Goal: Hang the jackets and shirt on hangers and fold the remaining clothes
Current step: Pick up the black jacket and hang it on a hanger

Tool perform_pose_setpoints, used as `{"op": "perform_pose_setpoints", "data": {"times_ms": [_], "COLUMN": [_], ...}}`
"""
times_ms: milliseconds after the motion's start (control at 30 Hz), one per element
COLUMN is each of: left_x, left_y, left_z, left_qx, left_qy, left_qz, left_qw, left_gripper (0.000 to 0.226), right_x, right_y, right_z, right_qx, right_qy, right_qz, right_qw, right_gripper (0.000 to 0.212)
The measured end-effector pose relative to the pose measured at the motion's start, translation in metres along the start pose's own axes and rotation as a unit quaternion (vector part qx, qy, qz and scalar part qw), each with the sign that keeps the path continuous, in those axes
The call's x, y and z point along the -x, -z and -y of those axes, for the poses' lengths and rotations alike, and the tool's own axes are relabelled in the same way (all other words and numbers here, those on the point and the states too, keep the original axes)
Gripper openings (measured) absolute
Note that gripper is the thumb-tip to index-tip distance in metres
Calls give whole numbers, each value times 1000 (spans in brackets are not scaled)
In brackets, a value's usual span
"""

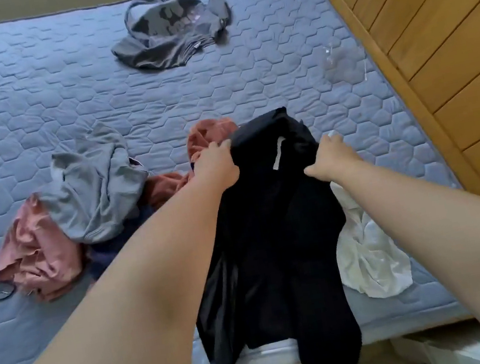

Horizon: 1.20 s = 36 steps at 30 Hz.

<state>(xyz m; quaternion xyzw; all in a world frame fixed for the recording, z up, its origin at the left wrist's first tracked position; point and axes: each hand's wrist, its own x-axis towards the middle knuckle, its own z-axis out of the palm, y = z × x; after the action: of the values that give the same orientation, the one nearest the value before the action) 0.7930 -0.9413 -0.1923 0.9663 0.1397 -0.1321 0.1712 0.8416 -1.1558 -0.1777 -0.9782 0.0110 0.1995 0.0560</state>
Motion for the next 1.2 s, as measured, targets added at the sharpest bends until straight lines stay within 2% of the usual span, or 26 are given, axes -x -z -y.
{"op": "perform_pose_setpoints", "data": {"times_ms": [67,167,233,400,633,800,933,1033,1200], "left_x": [4,21,34,74,140,187,221,241,250], "left_y": [-41,-80,-91,-90,-77,-71,-76,-93,-124], "left_z": [18,54,80,152,314,452,554,613,691], "left_qx": [-12,21,50,76,115,119,138,154,198], "left_qy": [-18,10,38,76,133,160,212,255,322], "left_qz": [75,100,91,8,-38,-28,-13,18,23], "left_qw": [997,995,994,994,984,980,967,954,926], "left_gripper": [68,68,71,76,76,76,74,72,69], "right_x": [-2,8,18,50,120,180,222,248,271], "right_y": [-43,-92,-113,-143,-213,-275,-325,-362,-421], "right_z": [7,26,43,109,264,387,472,518,561], "right_qx": [19,36,35,19,-3,-4,8,2,18], "right_qy": [41,90,114,188,278,309,332,323,332], "right_qz": [46,100,114,47,30,58,88,119,160], "right_qw": [998,990,986,981,960,949,939,939,930], "right_gripper": [72,66,63,61,58,55,52,47,54]}}
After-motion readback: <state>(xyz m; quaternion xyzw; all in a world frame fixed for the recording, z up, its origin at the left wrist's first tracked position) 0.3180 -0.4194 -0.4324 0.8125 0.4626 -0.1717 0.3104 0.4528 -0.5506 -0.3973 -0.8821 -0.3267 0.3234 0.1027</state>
